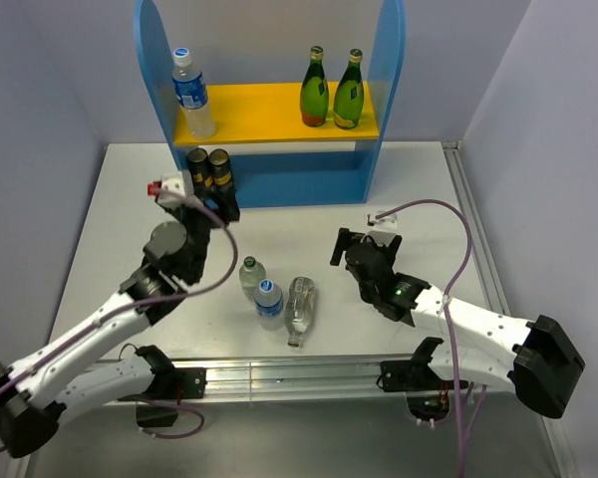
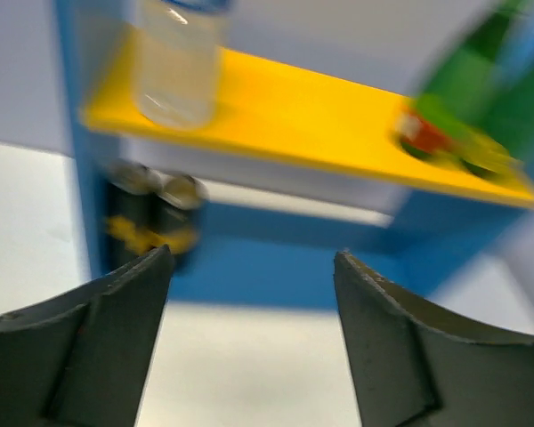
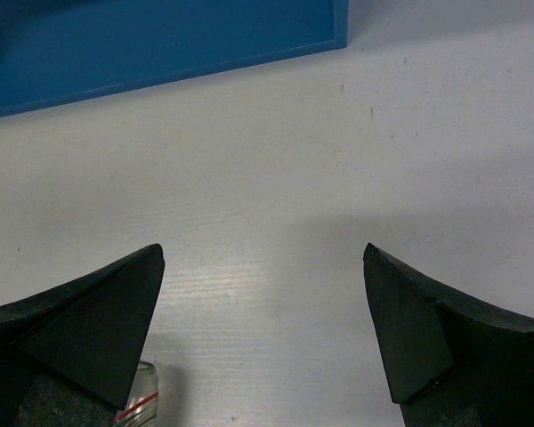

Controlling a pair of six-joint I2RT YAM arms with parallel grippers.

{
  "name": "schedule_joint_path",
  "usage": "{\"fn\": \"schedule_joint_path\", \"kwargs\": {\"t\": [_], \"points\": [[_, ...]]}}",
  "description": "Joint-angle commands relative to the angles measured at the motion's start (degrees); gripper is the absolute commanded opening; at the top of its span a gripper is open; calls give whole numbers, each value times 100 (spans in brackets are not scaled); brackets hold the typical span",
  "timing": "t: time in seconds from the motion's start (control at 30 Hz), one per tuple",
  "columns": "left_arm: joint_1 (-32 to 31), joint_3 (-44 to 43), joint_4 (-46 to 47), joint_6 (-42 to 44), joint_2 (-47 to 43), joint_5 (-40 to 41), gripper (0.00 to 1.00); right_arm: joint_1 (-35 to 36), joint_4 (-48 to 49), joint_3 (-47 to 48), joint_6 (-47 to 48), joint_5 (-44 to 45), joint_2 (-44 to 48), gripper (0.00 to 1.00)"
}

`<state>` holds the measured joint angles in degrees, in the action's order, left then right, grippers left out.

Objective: Place and organize the beverage onto the shelf

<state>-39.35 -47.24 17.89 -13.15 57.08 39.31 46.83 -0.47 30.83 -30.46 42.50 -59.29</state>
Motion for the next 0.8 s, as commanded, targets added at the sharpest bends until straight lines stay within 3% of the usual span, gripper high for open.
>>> {"fn": "schedule_joint_path", "kwargs": {"t": [0.0, 0.07, 0.17, 0.27, 0.3, 0.33, 0.47, 0.53, 0.77], "points": [[-748, 452, -1145, -1206, -776, -176, 74, -34, 91, 274, -109, 250, -30, 100], [-1325, 793, -1691, -1679, -1163, -144, 71, -33, -23, 275, -118, 276, -4, 100], [-2285, 1269, -2175, -2093, -1611, 355, 77, -33, -6, 231, -127, 285, 57, 100], [-3050, 1455, -2578, -2455, -1858, 612, 97, -34, -6, 222, -127, 285, 58, 100], [-3200, 1446, -2771, -2639, -1867, 761, 99, -33, -14, 230, -118, 294, 49, 100], [-3489, 1385, -3435, -3215, -1876, 1006, 99, -33, -32, 231, -136, 303, 40, 100], [-4395, 1332, -4511, -4467, -1990, 2113, 99, -33, -58, 231, -153, 320, -13, 100], [-4894, 1375, -4636, -4757, -1964, 2282, 99, -33, -59, 231, -162, 338, -13, 100], [-5617, 1341, -5058, -5628, -1174, 2862, 99, -33, -76, 257, -153, 347, -136, 100]]}}
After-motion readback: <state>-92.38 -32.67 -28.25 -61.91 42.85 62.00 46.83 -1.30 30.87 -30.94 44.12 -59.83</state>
